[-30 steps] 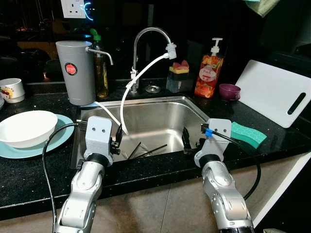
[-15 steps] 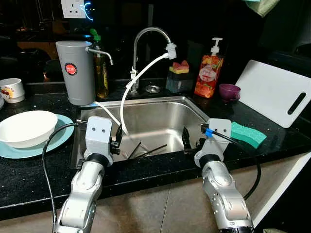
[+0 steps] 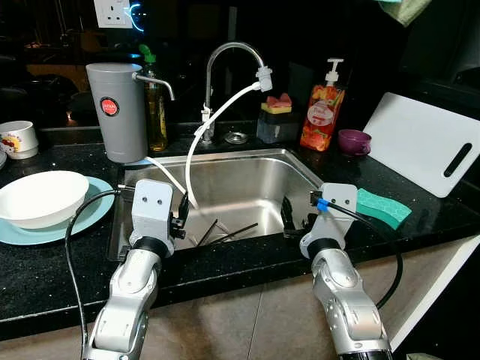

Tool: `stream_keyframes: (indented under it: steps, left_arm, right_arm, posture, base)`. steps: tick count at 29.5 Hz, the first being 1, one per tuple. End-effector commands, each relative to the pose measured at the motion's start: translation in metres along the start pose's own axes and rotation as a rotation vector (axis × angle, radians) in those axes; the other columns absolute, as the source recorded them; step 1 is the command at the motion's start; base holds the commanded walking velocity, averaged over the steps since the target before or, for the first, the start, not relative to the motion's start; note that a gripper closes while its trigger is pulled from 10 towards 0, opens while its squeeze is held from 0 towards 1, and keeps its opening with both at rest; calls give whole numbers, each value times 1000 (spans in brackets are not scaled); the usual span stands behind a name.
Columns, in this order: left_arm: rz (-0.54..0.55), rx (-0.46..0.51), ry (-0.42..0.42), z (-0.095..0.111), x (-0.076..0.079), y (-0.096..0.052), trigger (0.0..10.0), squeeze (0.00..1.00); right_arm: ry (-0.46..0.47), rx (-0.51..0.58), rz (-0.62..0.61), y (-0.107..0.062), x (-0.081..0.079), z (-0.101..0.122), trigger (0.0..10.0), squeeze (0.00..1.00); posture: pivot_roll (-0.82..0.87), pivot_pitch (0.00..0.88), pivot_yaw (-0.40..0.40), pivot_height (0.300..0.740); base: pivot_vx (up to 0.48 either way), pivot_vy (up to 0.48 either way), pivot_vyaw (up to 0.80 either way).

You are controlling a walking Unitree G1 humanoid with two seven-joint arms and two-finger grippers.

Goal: Kitchen organization

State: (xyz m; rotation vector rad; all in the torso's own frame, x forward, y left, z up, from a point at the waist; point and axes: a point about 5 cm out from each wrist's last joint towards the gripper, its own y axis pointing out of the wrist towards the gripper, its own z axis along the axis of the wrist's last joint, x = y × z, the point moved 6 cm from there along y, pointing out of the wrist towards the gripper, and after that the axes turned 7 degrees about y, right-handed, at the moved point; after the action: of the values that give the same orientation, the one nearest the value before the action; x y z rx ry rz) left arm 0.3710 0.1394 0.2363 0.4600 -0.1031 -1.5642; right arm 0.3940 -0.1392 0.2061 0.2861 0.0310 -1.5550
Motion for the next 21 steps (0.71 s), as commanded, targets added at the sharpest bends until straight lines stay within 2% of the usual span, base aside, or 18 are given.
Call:
stream_keyframes:
  steps: [1,21]
  left_arm:
    - [2,0,10,0,0,2,10000,0]
    - [1,4,8,0,1,3,10000,0]
  right_arm:
    - [-4,5,-7,1,2,0,10000,0]
    - [-8,12,0,2,1,3,10000,0]
  posture:
    - [91,34,-70,740]
    - [90,25,-73,740]
  base:
    - [0,0,0]
    - [0,0,0]
